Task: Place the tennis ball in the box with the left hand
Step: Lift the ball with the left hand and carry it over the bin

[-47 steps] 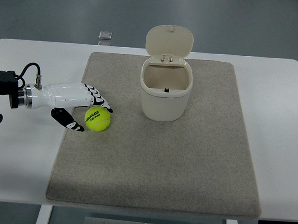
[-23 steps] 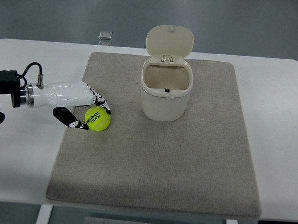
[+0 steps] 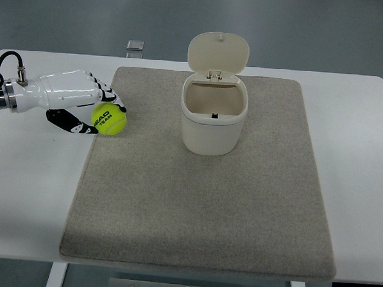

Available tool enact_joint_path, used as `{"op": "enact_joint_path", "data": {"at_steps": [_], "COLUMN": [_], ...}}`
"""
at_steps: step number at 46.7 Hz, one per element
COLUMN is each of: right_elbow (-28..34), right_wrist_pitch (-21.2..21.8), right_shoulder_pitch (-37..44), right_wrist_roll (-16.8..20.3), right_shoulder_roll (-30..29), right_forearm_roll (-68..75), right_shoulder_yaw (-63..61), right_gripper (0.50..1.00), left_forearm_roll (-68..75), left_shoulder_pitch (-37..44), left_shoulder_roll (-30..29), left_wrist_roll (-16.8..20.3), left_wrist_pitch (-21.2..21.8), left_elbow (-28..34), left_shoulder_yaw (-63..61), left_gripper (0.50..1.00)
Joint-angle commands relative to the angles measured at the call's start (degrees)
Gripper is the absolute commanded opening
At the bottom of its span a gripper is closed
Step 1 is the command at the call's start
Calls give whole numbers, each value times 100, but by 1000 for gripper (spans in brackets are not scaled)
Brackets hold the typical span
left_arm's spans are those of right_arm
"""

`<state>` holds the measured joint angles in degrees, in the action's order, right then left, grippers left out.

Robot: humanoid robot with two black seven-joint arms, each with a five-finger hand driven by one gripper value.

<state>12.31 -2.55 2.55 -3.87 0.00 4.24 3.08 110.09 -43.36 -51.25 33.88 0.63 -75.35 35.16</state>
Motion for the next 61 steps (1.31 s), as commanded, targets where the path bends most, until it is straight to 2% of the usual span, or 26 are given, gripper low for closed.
{"op": "enact_joint_path", "data": {"at_steps": [1, 18, 27, 36, 41, 61], "right_elbow": [0, 0, 0, 0, 0, 0], "right_wrist_pitch": [0, 0, 0, 0, 0, 0], "right_shoulder_pitch": [0, 0, 0, 0, 0, 0], "right_wrist_roll": [0, 0, 0, 0, 0, 0], "right_shoulder_roll": [0, 0, 0, 0, 0, 0], "right_forearm_roll": [-2, 7, -2, -2, -2, 7], "right_shoulder_yaw": [0, 0, 0, 0, 0, 0], "right_gripper": [903, 903, 903, 903, 903, 903], "left_forearm_roll": [4, -5, 30, 442, 900, 979], "left_shoulder_pitch": [-129, -832, -1271, -1597, -1606, -1729], "left_shoulder_roll": [-69, -157, -8, 730, 976, 1882], "left_wrist_roll": [39, 101, 101, 66, 48, 4], "left_wrist_pitch": [77, 121, 104, 112, 121, 130], "left_elbow": [-49, -418, -498, -322, -269, 170], "left_shoulder_yaw": [8, 0, -44, -44, -44, -53], "left_gripper": [500, 500, 500, 500, 500, 500]}}
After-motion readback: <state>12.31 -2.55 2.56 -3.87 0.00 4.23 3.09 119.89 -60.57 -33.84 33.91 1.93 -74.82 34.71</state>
